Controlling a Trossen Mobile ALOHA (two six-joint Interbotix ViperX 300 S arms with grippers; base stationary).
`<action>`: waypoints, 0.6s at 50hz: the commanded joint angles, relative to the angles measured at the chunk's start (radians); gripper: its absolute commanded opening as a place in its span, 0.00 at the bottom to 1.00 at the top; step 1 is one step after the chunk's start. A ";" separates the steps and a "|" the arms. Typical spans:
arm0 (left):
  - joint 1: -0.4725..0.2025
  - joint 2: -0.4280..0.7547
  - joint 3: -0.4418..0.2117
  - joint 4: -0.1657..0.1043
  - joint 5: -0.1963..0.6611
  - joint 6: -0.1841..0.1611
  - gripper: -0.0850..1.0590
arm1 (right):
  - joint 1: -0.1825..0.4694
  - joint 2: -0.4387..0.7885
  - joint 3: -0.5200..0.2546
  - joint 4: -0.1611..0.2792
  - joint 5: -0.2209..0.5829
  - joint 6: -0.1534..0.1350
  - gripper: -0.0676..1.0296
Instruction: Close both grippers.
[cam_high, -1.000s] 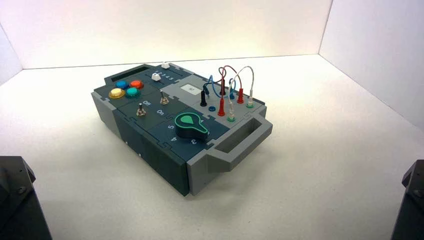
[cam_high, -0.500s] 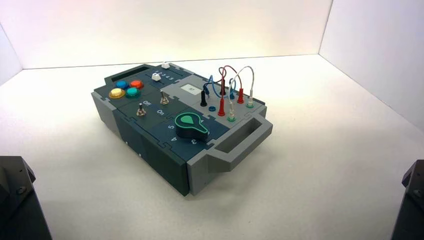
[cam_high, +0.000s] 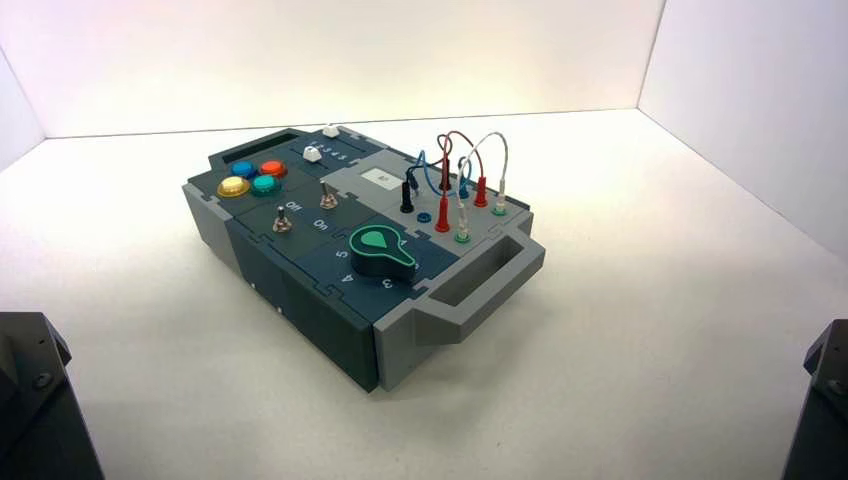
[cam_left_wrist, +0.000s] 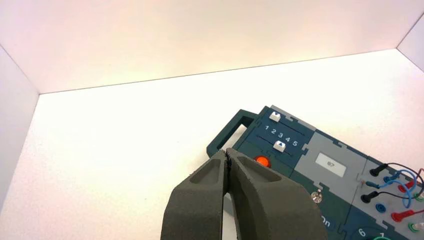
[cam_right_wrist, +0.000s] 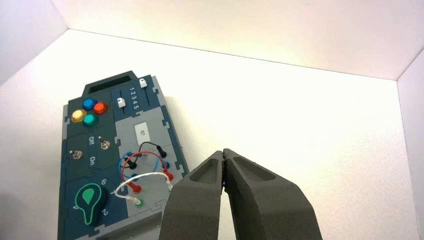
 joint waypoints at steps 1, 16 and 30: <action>-0.002 0.014 -0.025 0.002 -0.005 0.006 0.05 | -0.006 0.008 -0.021 -0.002 -0.012 0.000 0.04; -0.002 0.011 -0.023 -0.003 -0.006 0.005 0.05 | -0.005 0.008 -0.026 0.006 -0.003 0.002 0.04; -0.002 0.015 -0.021 -0.005 -0.006 0.005 0.05 | -0.006 0.003 -0.028 0.005 0.002 0.002 0.04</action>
